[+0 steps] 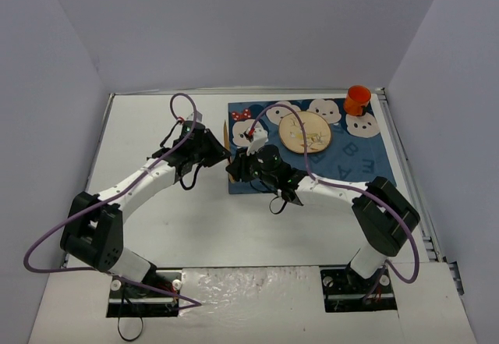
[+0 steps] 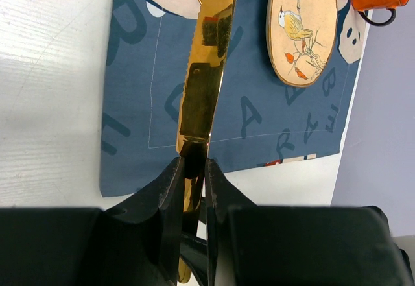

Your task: Set the dinner table for one person

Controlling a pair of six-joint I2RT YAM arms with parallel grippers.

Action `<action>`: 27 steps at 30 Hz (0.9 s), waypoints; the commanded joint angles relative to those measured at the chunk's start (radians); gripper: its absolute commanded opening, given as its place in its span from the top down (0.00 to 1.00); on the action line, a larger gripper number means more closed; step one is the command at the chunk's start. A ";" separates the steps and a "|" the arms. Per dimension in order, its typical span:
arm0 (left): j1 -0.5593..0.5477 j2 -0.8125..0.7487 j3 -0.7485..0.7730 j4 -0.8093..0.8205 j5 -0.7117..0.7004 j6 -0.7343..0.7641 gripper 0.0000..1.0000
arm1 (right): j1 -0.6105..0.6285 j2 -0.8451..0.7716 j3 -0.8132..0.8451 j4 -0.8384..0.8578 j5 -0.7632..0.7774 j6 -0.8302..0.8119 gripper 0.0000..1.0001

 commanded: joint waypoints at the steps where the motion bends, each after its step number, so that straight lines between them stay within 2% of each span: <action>1: -0.011 -0.061 0.014 0.083 -0.004 -0.025 1.00 | 0.004 0.000 0.048 0.084 0.023 -0.008 0.75; 8: -0.021 -0.063 0.010 0.083 -0.013 -0.004 1.00 | 0.004 -0.026 0.041 0.063 0.049 -0.030 0.99; 11: -0.023 -0.069 0.007 0.077 -0.024 0.009 1.00 | 0.000 -0.053 0.035 0.033 0.069 -0.045 1.00; 17: -0.029 -0.098 0.017 0.011 -0.079 0.044 0.59 | -0.018 -0.113 0.007 -0.024 0.119 -0.067 1.00; 27: -0.030 -0.166 0.053 -0.149 -0.131 0.125 0.19 | -0.095 -0.258 -0.054 -0.203 0.256 -0.170 1.00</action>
